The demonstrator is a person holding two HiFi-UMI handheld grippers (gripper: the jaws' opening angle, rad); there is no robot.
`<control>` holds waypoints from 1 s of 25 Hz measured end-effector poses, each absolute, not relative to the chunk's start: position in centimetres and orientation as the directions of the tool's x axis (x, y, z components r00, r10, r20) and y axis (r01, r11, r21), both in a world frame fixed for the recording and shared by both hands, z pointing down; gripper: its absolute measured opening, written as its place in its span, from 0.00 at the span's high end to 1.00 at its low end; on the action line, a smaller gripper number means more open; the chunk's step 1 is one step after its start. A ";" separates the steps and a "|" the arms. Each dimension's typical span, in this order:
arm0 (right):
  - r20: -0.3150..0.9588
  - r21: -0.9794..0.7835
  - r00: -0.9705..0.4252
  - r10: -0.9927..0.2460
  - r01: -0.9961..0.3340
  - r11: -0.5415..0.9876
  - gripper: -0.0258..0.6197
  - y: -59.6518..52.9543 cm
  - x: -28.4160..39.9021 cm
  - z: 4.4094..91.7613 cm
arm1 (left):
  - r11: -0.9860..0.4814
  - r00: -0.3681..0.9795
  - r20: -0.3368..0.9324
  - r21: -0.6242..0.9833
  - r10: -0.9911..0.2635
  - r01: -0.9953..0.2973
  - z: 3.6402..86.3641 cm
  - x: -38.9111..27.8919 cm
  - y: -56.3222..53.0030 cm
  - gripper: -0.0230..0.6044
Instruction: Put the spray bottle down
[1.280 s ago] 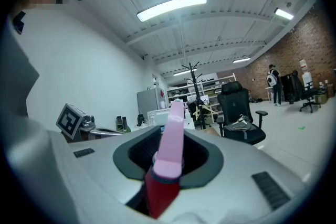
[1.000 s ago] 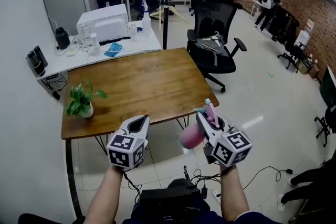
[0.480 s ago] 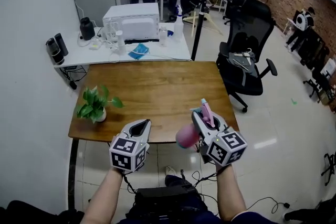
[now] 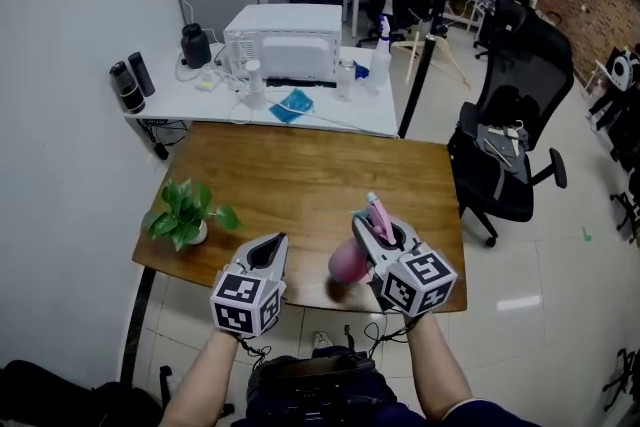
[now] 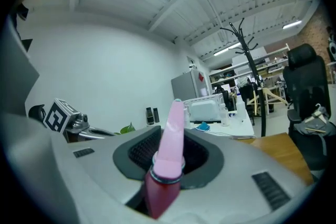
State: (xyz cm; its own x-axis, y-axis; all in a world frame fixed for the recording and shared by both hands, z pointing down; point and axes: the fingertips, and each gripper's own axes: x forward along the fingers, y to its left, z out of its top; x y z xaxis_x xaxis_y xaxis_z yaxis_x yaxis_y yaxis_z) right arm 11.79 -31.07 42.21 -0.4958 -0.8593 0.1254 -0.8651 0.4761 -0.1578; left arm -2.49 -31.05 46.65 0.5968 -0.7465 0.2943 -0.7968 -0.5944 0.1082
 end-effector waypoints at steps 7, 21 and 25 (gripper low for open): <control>0.171 -0.118 -0.504 -0.847 -0.864 0.490 0.78 -36.6 11.5 45.1 | -0.547 0.558 0.298 0.128 -0.774 -0.827 47.3 -2.7 -34.1 0.95; 0.160 0.093 -0.314 -0.936 -0.939 0.331 0.78 -48.1 11.5 51.1 | -0.618 0.612 0.368 0.118 -0.700 -0.777 50.2 -2.1 -36.2 0.95; 0.155 0.103 -0.296 -0.943 -0.944 0.313 0.78 -49.6 10.3 52.3 | -0.610 0.606 0.391 0.130 -0.693 -0.782 51.0 -2.9 -36.8 0.95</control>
State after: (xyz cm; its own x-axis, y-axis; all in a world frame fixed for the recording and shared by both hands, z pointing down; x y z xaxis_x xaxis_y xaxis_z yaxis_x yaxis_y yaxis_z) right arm 10.30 -49.64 52.33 -0.2956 -0.9427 0.1547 -0.9442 0.3129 0.1027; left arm -2.92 -36.81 50.99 0.6058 -0.6932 0.3906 -0.7817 -0.6100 0.1298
